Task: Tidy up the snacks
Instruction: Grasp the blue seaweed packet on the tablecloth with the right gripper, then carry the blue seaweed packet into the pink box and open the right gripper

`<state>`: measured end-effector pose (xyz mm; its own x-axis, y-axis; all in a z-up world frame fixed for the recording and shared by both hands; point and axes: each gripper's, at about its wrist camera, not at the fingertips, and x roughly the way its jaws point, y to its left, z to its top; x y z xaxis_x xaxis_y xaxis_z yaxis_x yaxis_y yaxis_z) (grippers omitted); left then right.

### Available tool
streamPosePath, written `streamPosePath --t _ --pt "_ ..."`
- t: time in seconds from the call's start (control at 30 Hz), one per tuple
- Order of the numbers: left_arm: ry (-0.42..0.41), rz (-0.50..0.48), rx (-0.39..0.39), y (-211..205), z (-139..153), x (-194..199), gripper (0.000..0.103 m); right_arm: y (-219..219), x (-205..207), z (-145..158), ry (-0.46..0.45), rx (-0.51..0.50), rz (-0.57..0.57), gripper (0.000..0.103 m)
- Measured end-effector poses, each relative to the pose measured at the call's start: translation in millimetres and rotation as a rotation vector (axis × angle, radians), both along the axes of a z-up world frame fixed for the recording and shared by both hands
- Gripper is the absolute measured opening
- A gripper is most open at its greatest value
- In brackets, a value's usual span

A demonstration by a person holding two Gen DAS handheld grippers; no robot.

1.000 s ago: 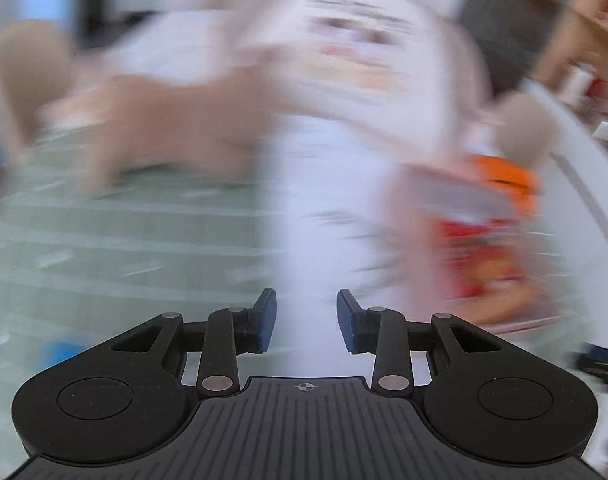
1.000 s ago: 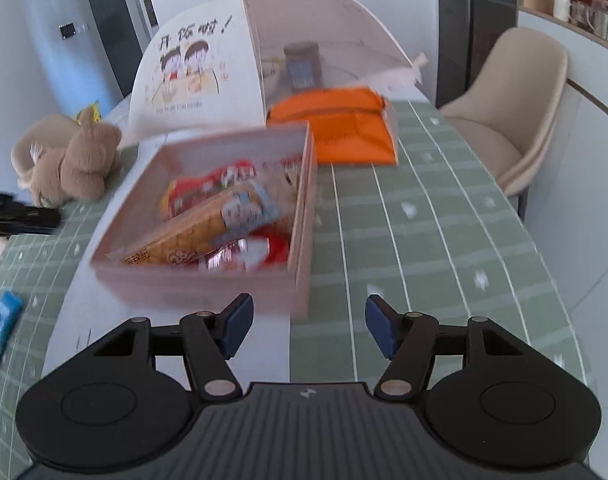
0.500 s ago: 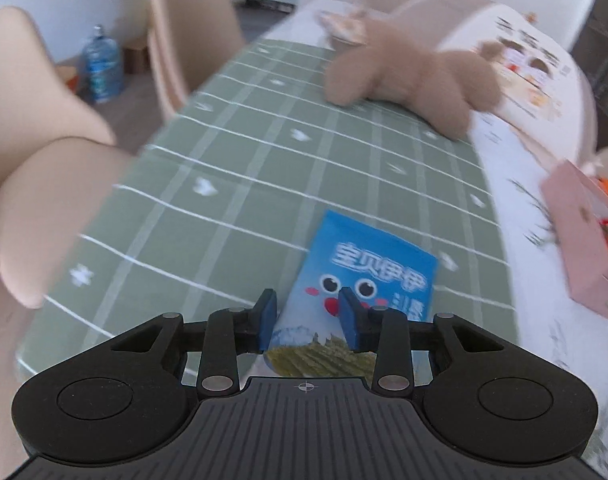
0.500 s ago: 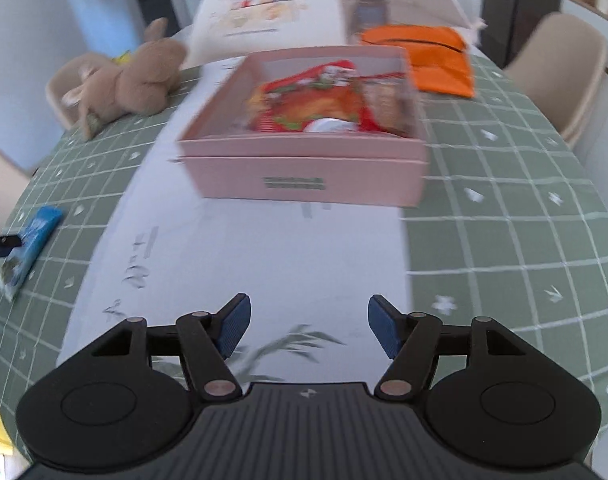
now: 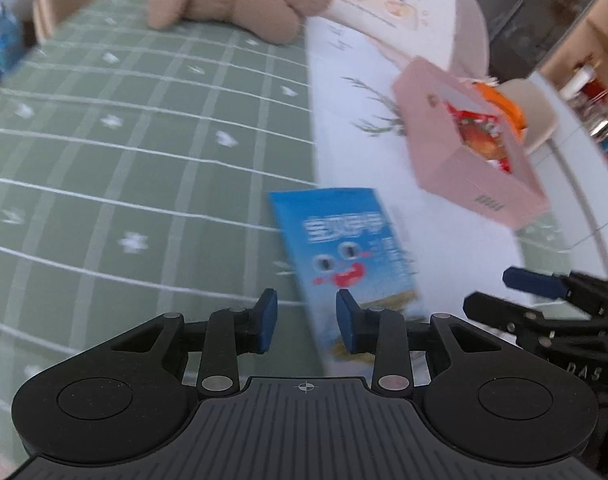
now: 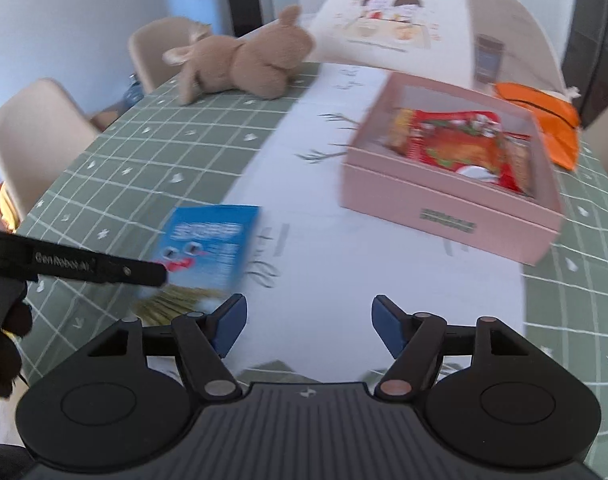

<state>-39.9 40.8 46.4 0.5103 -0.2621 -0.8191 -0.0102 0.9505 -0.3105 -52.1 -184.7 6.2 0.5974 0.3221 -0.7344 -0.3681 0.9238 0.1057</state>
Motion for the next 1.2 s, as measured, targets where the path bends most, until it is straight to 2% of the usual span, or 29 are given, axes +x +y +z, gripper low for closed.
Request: streamPosePath --t 0.1,0.17,0.33,0.37,0.4,0.53,0.63,0.73,0.87,0.9,0.93,1.07,1.2 --pt "-0.001 0.02 0.13 10 5 -10 0.036 25 9 -4 0.038 0.014 0.036 0.07" --pt "0.004 0.035 0.18 18 5 -14 0.036 42 16 -9 0.061 0.015 0.044 0.07" --pt "0.007 0.052 0.2 29 4 -22 0.036 83 36 -24 0.164 0.012 0.049 0.07" --pt "0.005 0.051 0.208 30 5 -22 0.036 88 39 -27 0.171 0.004 0.046 0.073" --pt "0.003 0.049 0.216 31 6 -23 0.036 92 39 -27 0.156 -0.005 0.045 0.079" --pt "-0.007 0.046 0.235 34 6 -26 0.036 100 43 -31 0.145 -0.04 0.047 0.092" --pt "-0.006 0.044 0.224 37 5 -27 0.036 109 46 -34 0.137 -0.077 0.039 0.098" --pt "-0.014 0.037 0.211 36 6 -25 0.036 115 45 -37 0.097 -0.129 0.036 0.1" --pt "-0.027 0.011 0.188 30 8 -21 0.036 98 42 -36 0.096 -0.114 0.034 0.097" --pt "-0.029 0.004 0.181 27 8 -20 0.036 93 39 -34 0.093 -0.115 0.025 0.087" --pt "-0.03 -0.004 0.174 25 9 -19 0.036 86 36 -31 0.099 -0.119 0.017 0.083" --pt "-0.032 -0.043 0.153 10 8 -13 0.036 46 18 -24 0.096 -0.147 -0.029 0.08" --pt "-0.038 -0.095 0.139 -10 10 -4 0.036 -6 0 -6 0.09 -0.128 -0.095 0.079"
